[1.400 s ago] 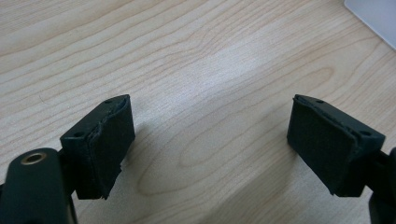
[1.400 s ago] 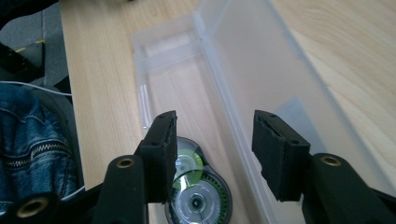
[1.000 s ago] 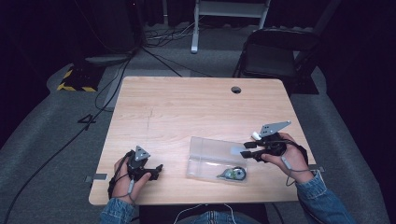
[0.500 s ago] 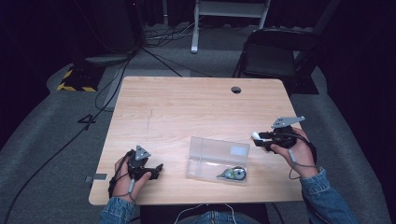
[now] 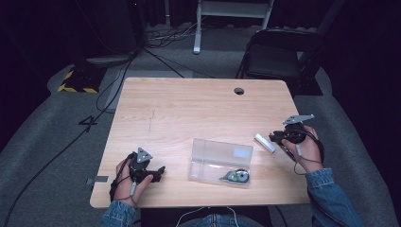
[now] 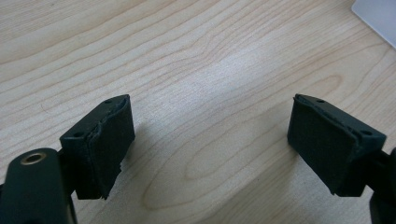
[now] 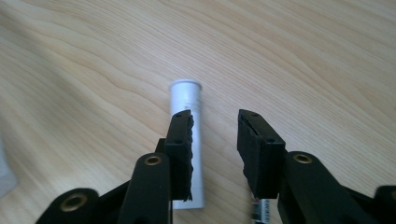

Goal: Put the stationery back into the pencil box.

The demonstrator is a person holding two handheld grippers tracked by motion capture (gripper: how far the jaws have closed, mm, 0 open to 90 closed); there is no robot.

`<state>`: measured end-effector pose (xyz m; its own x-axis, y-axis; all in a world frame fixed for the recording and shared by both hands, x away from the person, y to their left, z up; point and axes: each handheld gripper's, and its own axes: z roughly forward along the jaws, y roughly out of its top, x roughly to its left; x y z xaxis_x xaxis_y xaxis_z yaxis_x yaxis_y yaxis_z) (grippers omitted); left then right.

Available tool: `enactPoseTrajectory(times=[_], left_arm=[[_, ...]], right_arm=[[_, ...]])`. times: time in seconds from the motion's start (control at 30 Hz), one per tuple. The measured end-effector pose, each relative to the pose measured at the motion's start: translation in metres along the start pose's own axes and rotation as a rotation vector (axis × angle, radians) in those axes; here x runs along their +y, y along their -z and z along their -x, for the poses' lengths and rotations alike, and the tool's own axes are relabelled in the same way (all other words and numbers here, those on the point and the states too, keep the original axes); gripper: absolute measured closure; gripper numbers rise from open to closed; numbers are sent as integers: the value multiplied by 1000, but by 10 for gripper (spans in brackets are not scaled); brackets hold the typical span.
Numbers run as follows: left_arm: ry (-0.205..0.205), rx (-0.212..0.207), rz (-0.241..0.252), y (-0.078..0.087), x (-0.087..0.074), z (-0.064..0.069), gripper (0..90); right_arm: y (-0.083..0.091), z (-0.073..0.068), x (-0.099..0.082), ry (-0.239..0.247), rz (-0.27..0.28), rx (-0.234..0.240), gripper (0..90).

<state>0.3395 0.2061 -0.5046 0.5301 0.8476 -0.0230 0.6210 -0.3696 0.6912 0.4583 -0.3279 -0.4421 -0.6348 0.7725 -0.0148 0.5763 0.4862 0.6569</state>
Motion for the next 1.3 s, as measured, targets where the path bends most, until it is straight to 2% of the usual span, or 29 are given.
enactPoseTrajectory(times=[0.5,1.17,1.3], left_arm=[[2,2,4,1,-2,1,152],[-4,5,2,2,-2,1,152],[-4,5,2,2,-2,1,152]], right_arm=[[-20,25,-14,-44,-84,-57,702],[-30,32,-19,-54,-126,-41,749],[-30,31,-18,-55,-130,-34,798]])
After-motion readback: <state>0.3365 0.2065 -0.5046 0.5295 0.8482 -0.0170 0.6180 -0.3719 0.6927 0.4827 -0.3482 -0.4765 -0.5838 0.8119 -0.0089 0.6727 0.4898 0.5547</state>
